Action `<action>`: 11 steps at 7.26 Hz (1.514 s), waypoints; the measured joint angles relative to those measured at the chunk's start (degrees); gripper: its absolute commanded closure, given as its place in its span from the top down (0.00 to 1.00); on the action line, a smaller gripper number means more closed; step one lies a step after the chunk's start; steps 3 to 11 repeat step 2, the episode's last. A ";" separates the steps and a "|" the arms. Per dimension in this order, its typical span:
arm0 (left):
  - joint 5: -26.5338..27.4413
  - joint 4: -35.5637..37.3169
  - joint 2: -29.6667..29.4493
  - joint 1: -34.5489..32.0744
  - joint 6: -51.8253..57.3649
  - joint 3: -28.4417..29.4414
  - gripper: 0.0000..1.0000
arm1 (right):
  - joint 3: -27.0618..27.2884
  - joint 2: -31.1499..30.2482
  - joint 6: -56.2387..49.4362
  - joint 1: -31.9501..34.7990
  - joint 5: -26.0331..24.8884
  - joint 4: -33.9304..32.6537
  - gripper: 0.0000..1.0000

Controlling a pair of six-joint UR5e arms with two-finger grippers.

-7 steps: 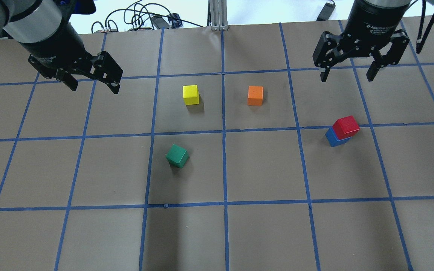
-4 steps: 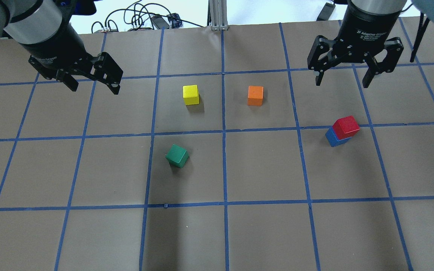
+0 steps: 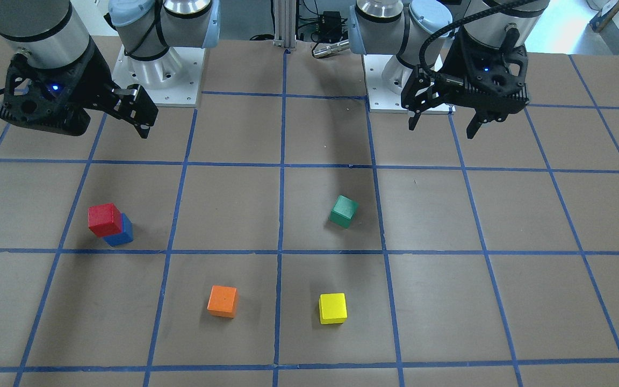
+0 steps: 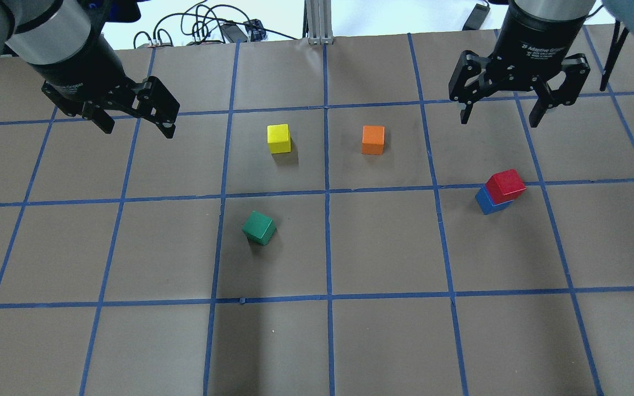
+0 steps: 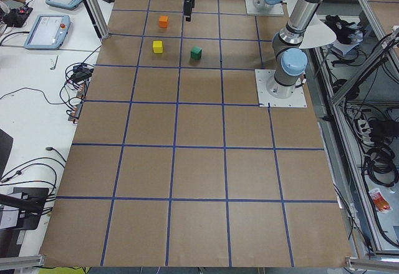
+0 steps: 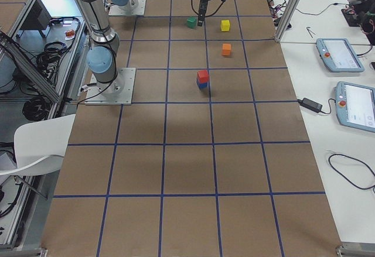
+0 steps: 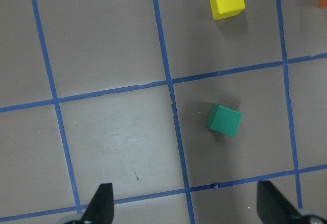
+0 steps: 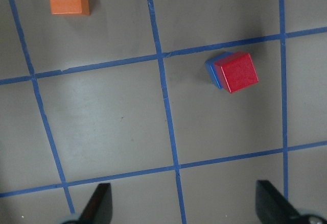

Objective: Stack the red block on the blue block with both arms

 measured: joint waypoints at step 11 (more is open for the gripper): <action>-0.04 0.02 -0.09 0.05 -0.22 0.19 1.00 | 1.73 -1.08 -0.02 0.02 0.00 -1.87 1.00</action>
